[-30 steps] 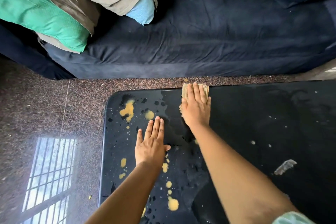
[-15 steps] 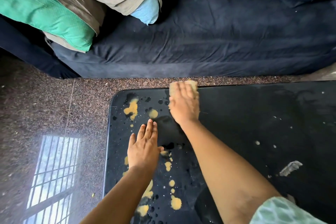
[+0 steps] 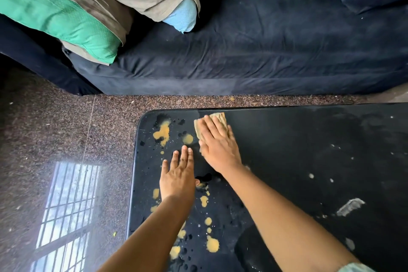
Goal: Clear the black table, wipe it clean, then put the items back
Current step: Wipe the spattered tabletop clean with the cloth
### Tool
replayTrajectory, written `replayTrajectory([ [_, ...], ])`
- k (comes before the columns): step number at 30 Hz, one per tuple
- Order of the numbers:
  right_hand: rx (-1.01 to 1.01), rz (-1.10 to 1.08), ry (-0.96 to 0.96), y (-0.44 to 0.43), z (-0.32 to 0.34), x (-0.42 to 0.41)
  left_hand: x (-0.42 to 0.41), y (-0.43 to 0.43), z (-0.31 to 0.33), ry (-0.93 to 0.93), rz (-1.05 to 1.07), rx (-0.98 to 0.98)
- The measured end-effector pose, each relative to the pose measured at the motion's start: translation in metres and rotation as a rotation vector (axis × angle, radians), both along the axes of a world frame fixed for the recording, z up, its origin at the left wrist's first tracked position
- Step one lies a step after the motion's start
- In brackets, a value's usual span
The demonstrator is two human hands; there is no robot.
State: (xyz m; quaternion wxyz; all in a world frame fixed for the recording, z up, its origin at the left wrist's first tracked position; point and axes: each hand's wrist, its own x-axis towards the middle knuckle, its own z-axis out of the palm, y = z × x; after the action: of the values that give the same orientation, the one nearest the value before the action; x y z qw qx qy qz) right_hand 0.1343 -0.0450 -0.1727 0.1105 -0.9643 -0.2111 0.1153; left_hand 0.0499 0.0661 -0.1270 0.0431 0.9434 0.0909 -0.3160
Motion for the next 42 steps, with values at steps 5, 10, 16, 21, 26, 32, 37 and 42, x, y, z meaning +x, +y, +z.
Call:
replayTrajectory([
  [5, -0.093, -0.250, 0.023, -0.076, -0.001, 0.000, -0.006, 0.006, -0.002, -0.024, -0.001, -0.052],
  [10, -0.010, -0.408, 0.012, -0.008, -0.004, -0.021, -0.009, 0.008, -0.008, -0.054, 0.011, -0.080],
  [16, -0.089, -0.128, -0.011, -0.057, -0.008, -0.034, -0.009, 0.010, -0.011, -0.058, -0.009, -0.069],
  [21, -0.052, -0.534, -0.005, -0.042, -0.007, -0.049, -0.008, 0.013, -0.012, -0.052, -0.039, -0.053],
  [26, -0.039, 0.148, -0.057, -0.048, -0.005, -0.071, -0.006, 0.018, -0.009, -0.028, -0.068, -0.066],
  [32, -0.098, -0.539, -0.028, -0.086, -0.009, -0.076, -0.001, 0.035, -0.005, 0.001, -0.170, -0.106],
  [37, -0.023, -0.063, -0.062, -0.052, -0.009, -0.103, -0.008, 0.037, -0.007, -0.058, -0.187, -0.123],
  [42, -0.097, -0.350, -0.031, -0.096, -0.014, -0.096, -0.044, 0.035, -0.007, -0.059, -0.212, -0.162],
])
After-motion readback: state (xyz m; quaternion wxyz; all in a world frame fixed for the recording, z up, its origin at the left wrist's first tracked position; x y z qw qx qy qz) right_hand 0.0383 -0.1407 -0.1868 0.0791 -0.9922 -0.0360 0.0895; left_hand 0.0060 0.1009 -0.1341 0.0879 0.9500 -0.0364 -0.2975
